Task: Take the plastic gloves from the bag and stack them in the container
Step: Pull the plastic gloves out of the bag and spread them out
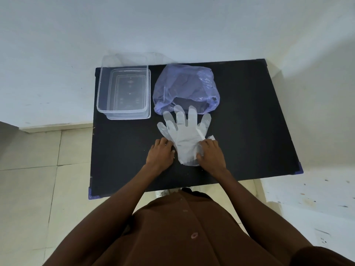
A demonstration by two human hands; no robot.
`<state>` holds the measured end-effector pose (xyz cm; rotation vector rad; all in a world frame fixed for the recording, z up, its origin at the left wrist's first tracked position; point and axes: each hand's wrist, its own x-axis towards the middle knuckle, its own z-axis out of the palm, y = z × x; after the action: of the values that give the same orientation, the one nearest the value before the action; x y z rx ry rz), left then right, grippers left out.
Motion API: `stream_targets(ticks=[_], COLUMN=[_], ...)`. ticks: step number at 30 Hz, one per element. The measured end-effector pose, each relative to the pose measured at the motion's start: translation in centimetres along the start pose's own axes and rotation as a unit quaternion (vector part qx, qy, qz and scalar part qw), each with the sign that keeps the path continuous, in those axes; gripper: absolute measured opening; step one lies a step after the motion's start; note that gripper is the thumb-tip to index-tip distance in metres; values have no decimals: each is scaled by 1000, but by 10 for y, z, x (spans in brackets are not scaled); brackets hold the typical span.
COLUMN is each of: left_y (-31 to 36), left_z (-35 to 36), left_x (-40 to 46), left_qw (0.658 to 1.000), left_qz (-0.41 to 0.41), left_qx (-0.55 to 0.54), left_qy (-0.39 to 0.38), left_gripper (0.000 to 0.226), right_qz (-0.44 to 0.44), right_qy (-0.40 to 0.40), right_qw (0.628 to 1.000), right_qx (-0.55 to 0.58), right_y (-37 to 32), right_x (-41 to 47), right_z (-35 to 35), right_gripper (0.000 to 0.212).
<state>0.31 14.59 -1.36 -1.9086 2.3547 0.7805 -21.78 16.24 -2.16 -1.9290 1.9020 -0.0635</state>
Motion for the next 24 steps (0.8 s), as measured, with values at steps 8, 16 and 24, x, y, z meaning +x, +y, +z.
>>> stream_targets(ticks=[8, 16, 24], left_y=[-2, 1, 3], left_z=[2, 7, 24], left_x=[-8, -7, -20], left_qw=[994, 997, 998], left_qz=[70, 70, 25], left_qx=[-22, -5, -46], left_qy=[-79, -38, 18], left_gripper=[45, 27, 29], right_qz=[-16, -126, -135], right_qy=[-53, -92, -60], right_qw=[997, 987, 988], right_qx=[56, -46, -53], right_y=[-2, -8, -15], right_x=[-10, -11, -1], right_z=[3, 3, 0], right_gripper=[36, 46, 29])
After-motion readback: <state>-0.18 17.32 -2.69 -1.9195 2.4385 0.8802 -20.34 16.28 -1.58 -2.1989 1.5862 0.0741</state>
